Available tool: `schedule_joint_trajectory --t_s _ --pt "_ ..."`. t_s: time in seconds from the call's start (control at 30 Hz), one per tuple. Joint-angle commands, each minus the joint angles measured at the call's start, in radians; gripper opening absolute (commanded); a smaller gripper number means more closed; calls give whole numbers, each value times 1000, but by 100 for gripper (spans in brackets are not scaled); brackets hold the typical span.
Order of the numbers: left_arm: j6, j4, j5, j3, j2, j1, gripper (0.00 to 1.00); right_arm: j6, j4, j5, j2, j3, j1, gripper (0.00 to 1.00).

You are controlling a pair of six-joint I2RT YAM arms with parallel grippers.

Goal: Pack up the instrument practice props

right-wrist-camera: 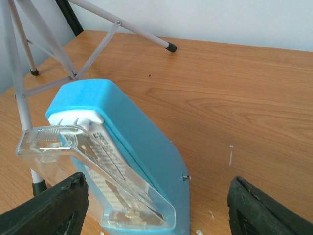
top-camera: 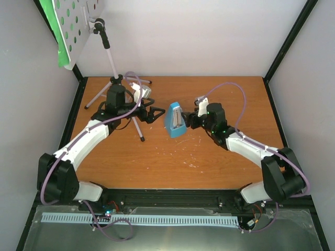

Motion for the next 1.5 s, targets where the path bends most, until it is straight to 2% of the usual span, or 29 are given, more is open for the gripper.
schedule_joint_trajectory --t_s 0.0,0.27,0.5,1.0,1.3,1.4,1.47 --pt "10 6 39 109 69 -9 99 -2 28 -32 -89 -53 -30 80" --pt "189 -155 -22 314 296 -98 99 -10 81 -82 -279 -210 -105 100" --pt "232 -206 17 407 400 -114 99 -4 130 -120 -284 -244 -120 100" --pt "254 -208 16 421 450 -157 99 0 154 -130 -263 -279 -127 100" --pt "324 -225 -201 410 457 -218 99 -5 155 -100 -261 -293 -127 100" --pt "326 -210 -214 393 447 -218 94 -2 161 -91 -262 -305 -127 100" --pt "325 -198 -207 382 443 -218 87 -2 162 -87 -263 -312 -128 100"
